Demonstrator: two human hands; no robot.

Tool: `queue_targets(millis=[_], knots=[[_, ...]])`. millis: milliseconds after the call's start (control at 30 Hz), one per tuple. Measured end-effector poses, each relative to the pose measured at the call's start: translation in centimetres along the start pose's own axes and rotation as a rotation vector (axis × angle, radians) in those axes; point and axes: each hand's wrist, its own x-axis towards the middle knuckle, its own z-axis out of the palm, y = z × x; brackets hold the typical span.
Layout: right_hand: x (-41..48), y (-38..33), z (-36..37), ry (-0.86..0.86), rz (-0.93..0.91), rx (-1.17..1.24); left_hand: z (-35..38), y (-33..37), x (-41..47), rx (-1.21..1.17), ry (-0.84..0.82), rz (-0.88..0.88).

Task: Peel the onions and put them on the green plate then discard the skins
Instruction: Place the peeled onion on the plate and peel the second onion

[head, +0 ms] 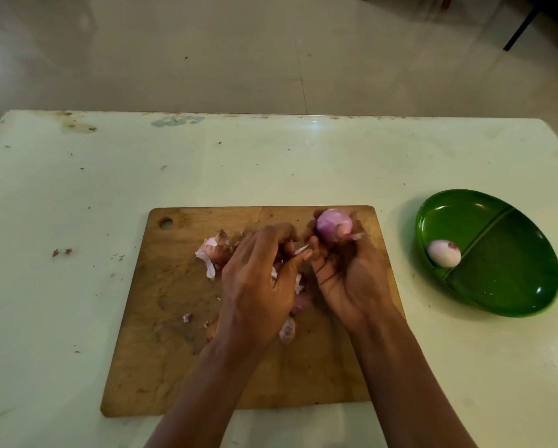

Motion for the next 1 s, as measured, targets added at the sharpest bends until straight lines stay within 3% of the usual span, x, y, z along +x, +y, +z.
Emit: queue_targets(millis=[67,800,1000], knots=[[0.1,-0.4,-0.2,0.028,-0.004,0.087,0.0,-0.1,0.0,-0.017,-0.008,-0.021],[-0.3,0.5,0.0,-0.097,0.05,-0.331,-0.2,0.2,0.3,0.025,-0.021,-0.033],[-0.5,0.3,0.2,-0.16,0.071,-0.269,-0.1,0.0,0.2,0.023,-0.006,-0.034]])
